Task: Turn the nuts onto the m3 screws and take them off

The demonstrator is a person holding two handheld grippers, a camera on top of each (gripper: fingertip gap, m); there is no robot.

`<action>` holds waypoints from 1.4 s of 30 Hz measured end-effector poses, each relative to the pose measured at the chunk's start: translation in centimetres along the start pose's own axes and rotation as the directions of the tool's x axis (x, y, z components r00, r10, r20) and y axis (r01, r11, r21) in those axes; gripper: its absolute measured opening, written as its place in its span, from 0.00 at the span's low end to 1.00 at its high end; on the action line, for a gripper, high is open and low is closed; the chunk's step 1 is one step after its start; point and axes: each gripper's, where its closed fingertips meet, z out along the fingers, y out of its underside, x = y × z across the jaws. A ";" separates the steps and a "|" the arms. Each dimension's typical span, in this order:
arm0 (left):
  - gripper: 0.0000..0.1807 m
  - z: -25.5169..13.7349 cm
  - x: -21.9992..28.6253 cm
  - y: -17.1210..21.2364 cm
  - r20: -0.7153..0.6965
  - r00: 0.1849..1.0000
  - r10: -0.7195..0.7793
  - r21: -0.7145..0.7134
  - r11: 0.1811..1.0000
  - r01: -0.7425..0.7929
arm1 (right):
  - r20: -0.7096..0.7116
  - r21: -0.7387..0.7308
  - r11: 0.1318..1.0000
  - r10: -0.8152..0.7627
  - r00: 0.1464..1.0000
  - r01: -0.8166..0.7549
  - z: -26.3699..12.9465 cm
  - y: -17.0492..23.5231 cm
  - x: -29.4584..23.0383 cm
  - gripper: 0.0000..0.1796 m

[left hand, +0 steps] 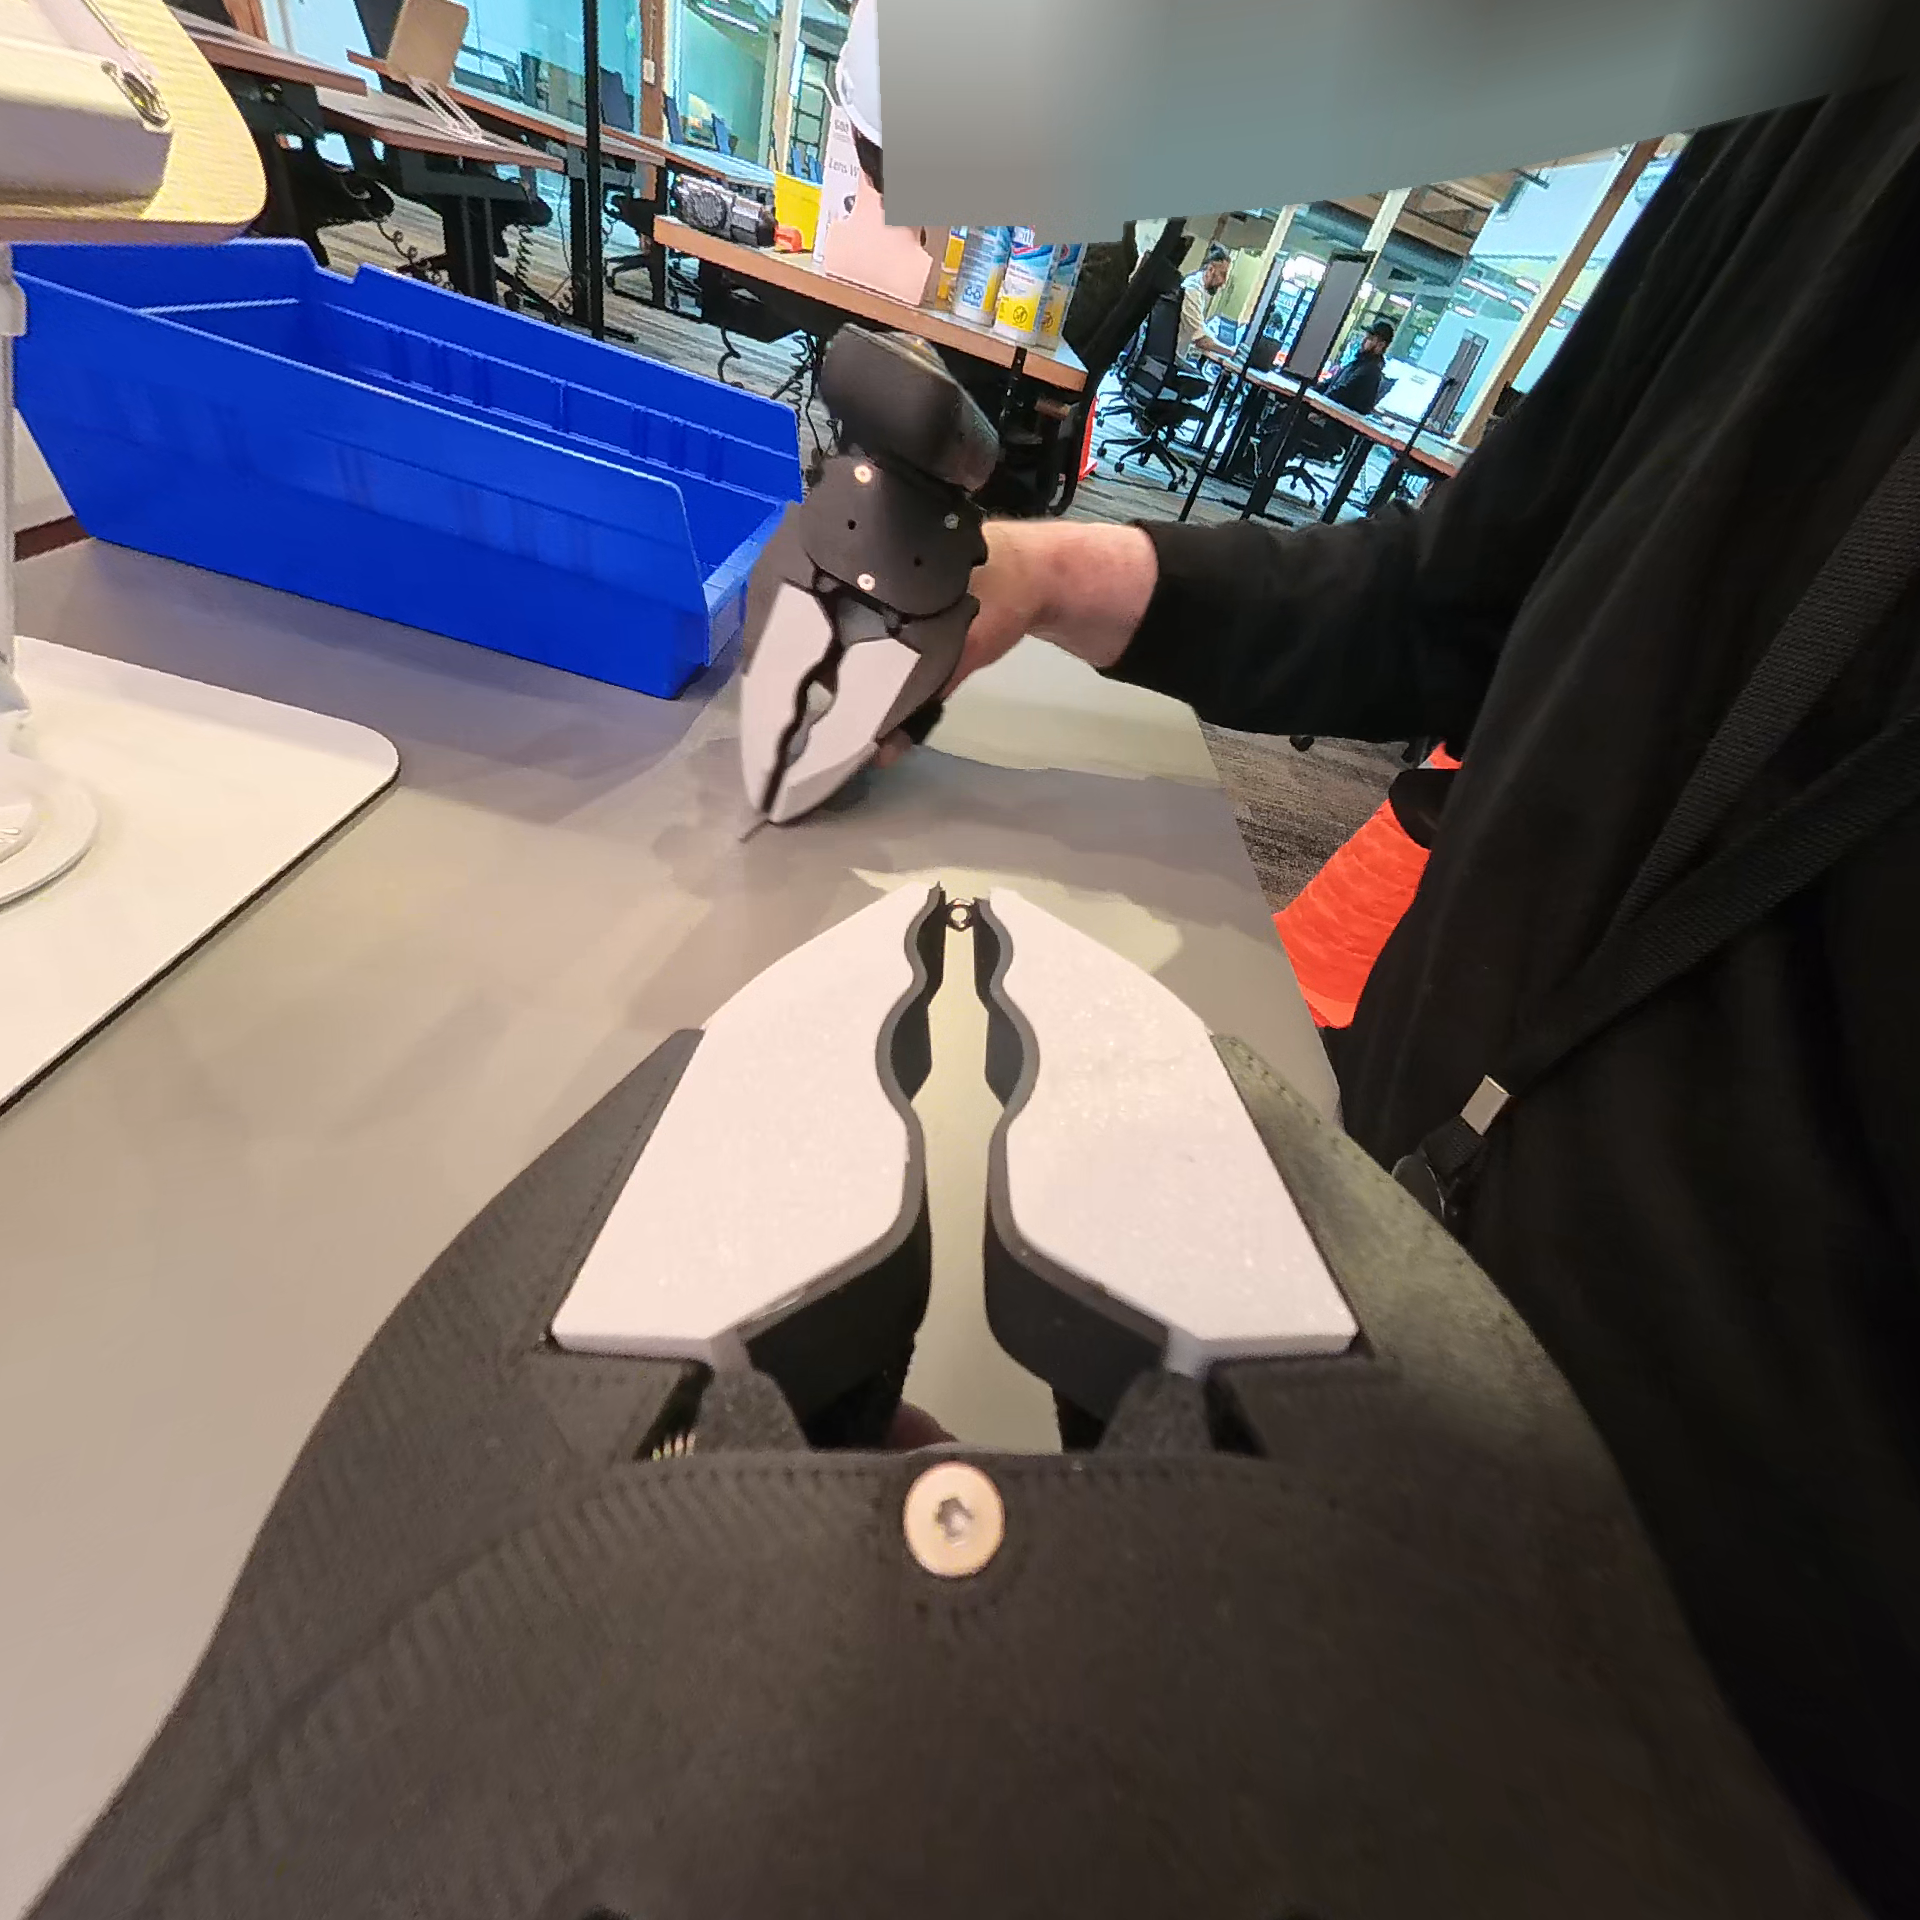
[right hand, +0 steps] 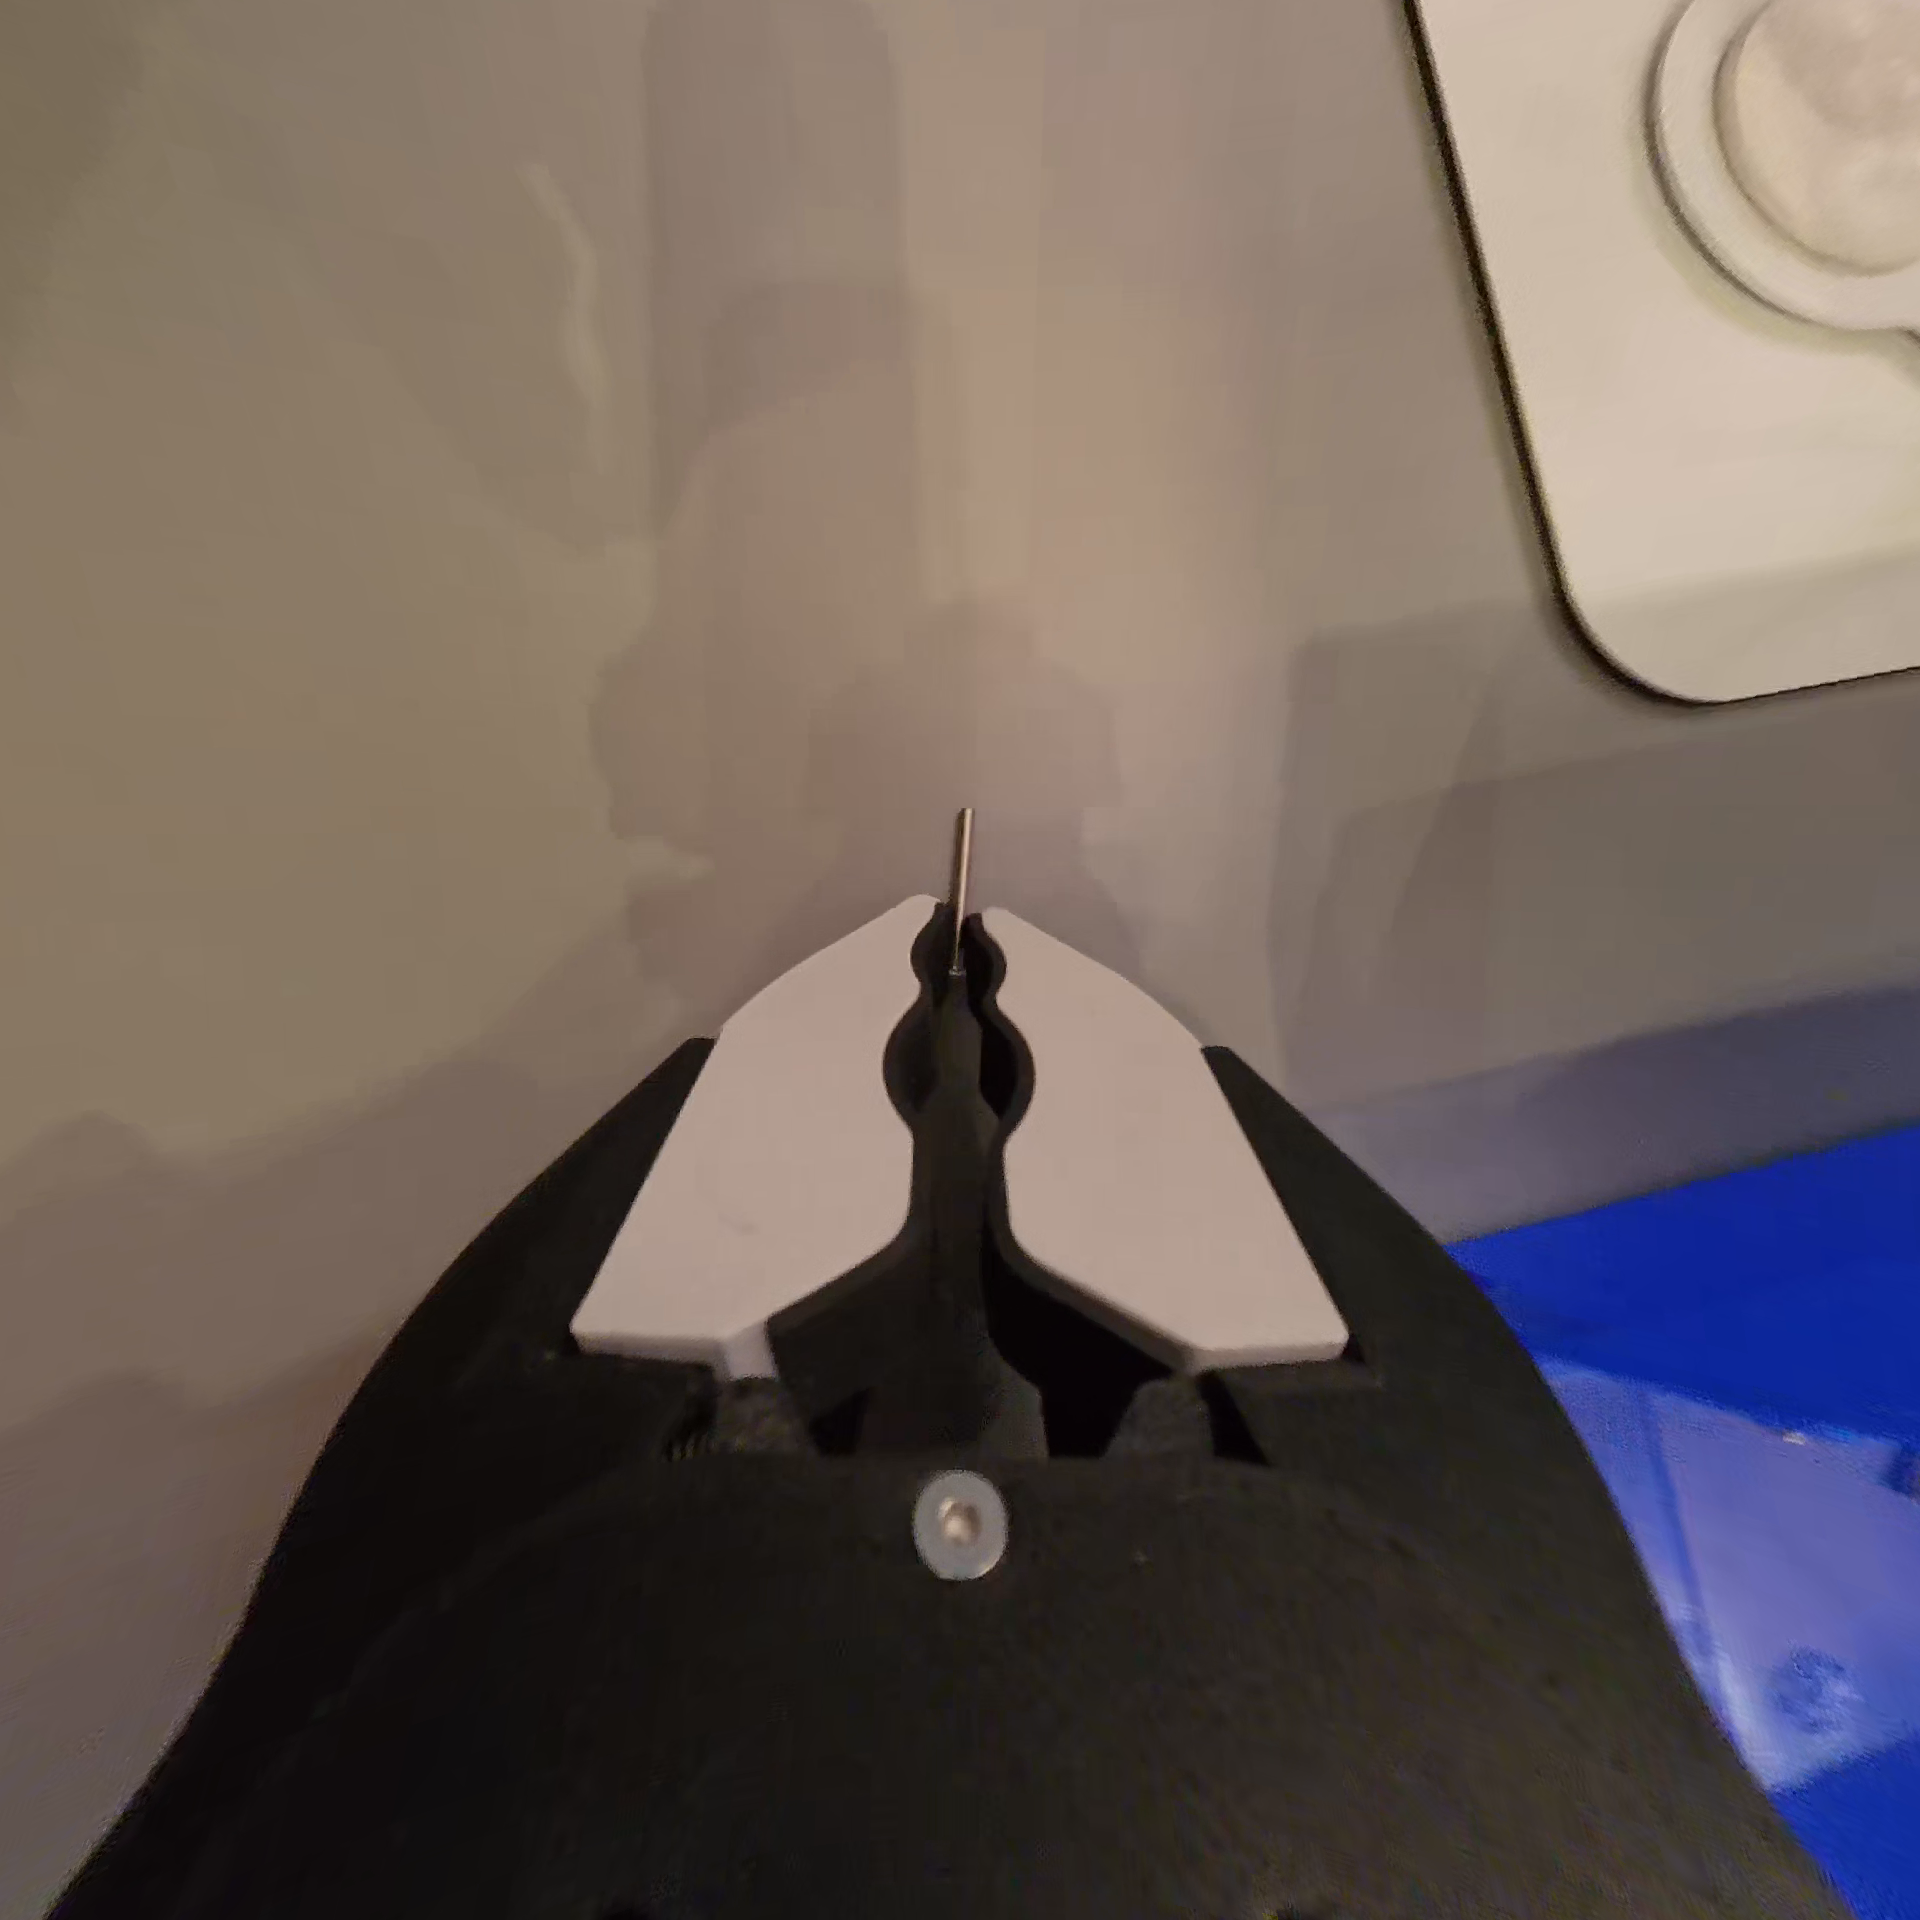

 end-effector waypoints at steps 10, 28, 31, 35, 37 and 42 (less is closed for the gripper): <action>0.02 0.3 0.3 -0.1 -0.008 1.000 -0.004 0.007 1.000 0.004 | -0.032 0.034 0.996 0.089 0.996 -0.088 -0.7 0.7 -1.2 0.02; 0.02 0.5 -0.2 0.4 -0.011 0.997 -0.082 0.031 0.996 0.082 | 0.021 0.259 0.965 0.032 0.999 -0.036 -1.6 -5.4 -3.6 0.01; 0.02 0.5 -0.3 0.5 -0.023 0.993 -0.112 0.038 0.993 0.113 | 0.022 0.300 0.951 -0.080 0.997 0.070 -1.9 -8.8 -5.3 0.01; 0.02 0.3 -0.2 0.5 -0.040 0.989 -0.141 0.038 0.989 0.142 | -0.019 0.327 0.912 -0.255 0.967 0.247 -2.0 -13.0 -7.5 0.01; 0.02 0.2 -0.2 0.3 -0.047 0.985 -0.166 0.050 0.985 0.168 | -0.050 0.325 0.889 -0.323 0.945 0.321 -1.9 -14.5 -8.1 0.01; 0.02 0.2 0.2 0.3 -0.068 0.978 -0.196 0.028 0.980 0.198 | -0.115 0.308 0.838 -0.436 0.892 0.449 -1.0 -16.5 -8.6 0.01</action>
